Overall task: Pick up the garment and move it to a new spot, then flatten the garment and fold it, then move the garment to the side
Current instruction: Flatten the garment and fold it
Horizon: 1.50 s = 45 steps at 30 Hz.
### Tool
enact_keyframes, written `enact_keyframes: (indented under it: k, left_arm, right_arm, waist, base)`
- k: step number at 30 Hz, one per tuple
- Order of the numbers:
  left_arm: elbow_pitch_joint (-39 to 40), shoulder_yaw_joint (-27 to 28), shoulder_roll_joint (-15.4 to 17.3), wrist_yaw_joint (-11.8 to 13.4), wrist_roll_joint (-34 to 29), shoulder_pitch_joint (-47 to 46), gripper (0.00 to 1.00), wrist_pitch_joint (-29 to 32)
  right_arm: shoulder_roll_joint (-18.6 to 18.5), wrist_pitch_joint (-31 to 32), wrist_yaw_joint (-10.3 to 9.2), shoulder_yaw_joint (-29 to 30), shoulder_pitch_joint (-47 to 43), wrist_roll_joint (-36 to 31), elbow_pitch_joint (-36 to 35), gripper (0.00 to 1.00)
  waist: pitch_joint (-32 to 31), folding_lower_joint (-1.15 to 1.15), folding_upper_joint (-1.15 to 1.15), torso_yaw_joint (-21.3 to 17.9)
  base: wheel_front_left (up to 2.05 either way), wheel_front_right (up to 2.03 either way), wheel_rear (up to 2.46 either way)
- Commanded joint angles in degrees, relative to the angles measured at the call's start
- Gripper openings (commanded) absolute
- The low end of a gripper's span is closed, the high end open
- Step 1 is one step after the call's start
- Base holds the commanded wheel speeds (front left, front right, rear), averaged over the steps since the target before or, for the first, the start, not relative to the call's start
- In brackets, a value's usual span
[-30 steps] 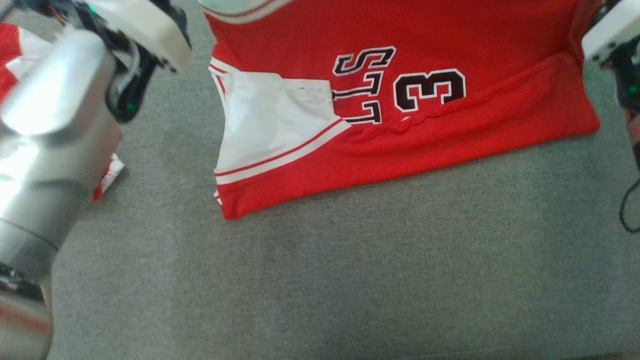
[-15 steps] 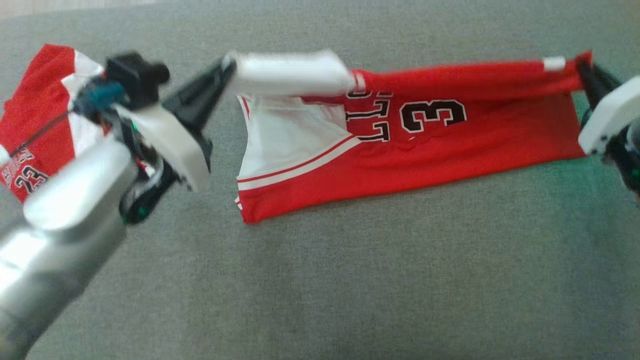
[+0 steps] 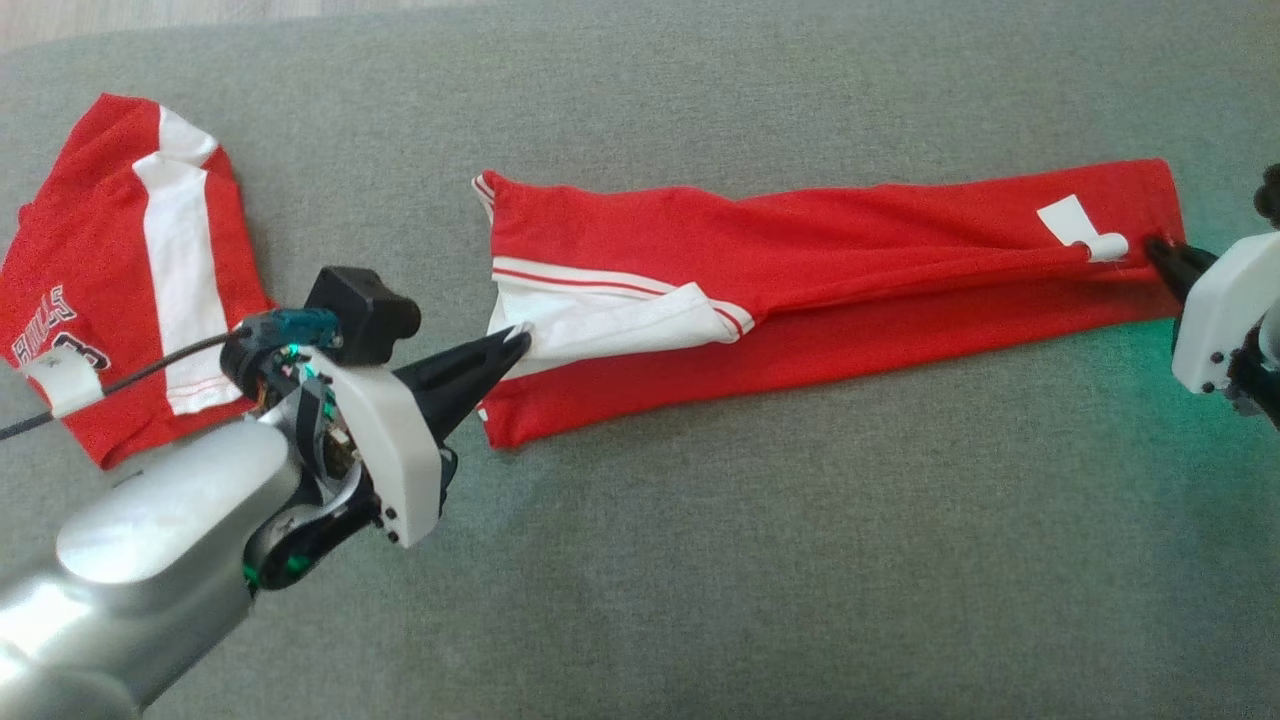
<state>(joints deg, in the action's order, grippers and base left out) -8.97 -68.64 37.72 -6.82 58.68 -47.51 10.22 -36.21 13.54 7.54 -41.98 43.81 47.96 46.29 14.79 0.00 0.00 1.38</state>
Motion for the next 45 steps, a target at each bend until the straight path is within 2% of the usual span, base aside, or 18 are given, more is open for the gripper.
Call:
enact_keyframes:
  k: [1, 9, 10, 11, 12, 17, 20, 25, 31, 37, 41, 42, 45]
  left_arm:
    - [1.73, 2.34, 2.75, 0.78, 0.13, -1.3, 0.0, 0.28]
    - [2.24, 1.47, 2.34, 2.38, -0.2, -0.27, 0.0, 0.8]
    - [2.0, 1.39, 2.03, 2.54, -0.24, -0.12, 0.1, 0.64]
    - [1.65, 1.47, 1.74, 2.83, -0.33, 0.0, 0.68, 0.24]
    - [0.57, 1.8, 1.18, 3.75, -0.63, 0.25, 1.0, -0.85]
    - [-2.51, 4.55, -0.84, 6.94, 0.25, 1.92, 1.0, -6.43]
    - [-4.06, 7.5, -2.75, 8.88, 1.36, 3.12, 1.0, -12.05]
    - [-5.34, 13.77, -5.93, 11.42, 3.71, 5.37, 1.0, -22.41]
    - [-4.13, 24.14, -8.96, 14.13, 2.87, 9.08, 1.0, -25.15]
    - [-1.0, 38.32, -14.37, 12.97, -5.18, 18.35, 1.0, -25.2]
    - [0.67, 46.35, -18.81, 11.7, -10.81, 25.33, 1.0, -25.21]
    - [0.67, 46.35, -18.81, 11.7, -10.81, 25.33, 1.0, -25.21]
    - [1.27, 50.54, -22.1, 9.79, -14.87, 29.95, 1.0, -25.21]
  right_arm:
    - [-2.4, 0.47, -0.05, -0.58, -0.85, 0.78, -1.27, 0.0]
    - [-3.32, 3.01, -0.05, -3.08, -0.97, 2.69, -1.88, 0.0]
    - [-3.33, 3.27, -0.05, -3.21, -1.01, 3.01, -1.69, 0.0]
    - [-3.24, 3.42, -0.05, -3.24, -1.03, 3.39, -1.5, 0.34]
    - [-2.84, 3.53, -0.05, -2.98, -1.08, 4.61, -1.22, 1.0]
    - [-2.56, 1.73, -0.05, -1.89, -1.05, 6.92, -1.16, 1.0]
    - [-2.84, -1.27, -0.05, -0.63, -0.49, 6.38, -0.4, 1.0]
    - [-0.45, -7.74, -0.05, 3.6, -1.05, 8.72, -1.96, 1.0]
    - [2.56, -17.06, -0.05, 7.53, -3.42, 9.16, -5.28, 1.0]
    - [6.85, -27.09, -0.05, 12.02, -6.58, 6.3, -9.89, 1.0]
    - [11.14, -28.43, -0.05, 16.63, -10.11, 0.32, -13.31, 1.0]
    - [11.14, -28.43, -0.05, 16.63, -10.11, 0.32, -13.31, 1.0]
    - [15.62, -28.5, -0.05, 22.21, -14.18, -7.33, -17.18, 1.0]
  waist:
    - [0.04, 0.0, 0.0, -0.11]
    - [0.58, 0.0, 0.0, -0.53]
    - [0.59, 0.0, 0.0, -0.62]
    - [0.55, 0.0, 0.0, -0.7]
    - [0.3, 0.0, 0.0, -0.97]
    - [-1.37, 0.0, 0.0, -1.84]
    - [-2.35, 0.0, 0.0, -2.05]
    - [-4.08, 0.0, 0.0, -2.75]
    - [-6.11, 0.0, 0.0, -3.29]
    - [-8.01, 0.0, 0.0, -3.88]
    - [-8.83, 0.0, 0.0, -4.4]
    - [-8.83, 0.0, 0.0, -4.4]
    - [-9.12, 0.0, 0.0, -4.56]
  base:
    - [0.0, 0.0, 0.0]
    - [0.0, 0.0, 0.0]
    - [0.0, 0.0, 0.0]
    - [0.0, 0.0, 0.0]
    - [0.0, 0.0, 0.0]
    - [0.0, 0.0, 0.0]
    - [0.0, 0.0, 0.0]
    - [0.0, 0.0, 0.0]
    - [0.0, 0.0, 0.0]
    - [0.0, 0.0, 0.0]
    - [0.0, 0.0, 0.0]
    - [0.0, 0.0, 0.0]
    - [0.0, 0.0, 0.0]
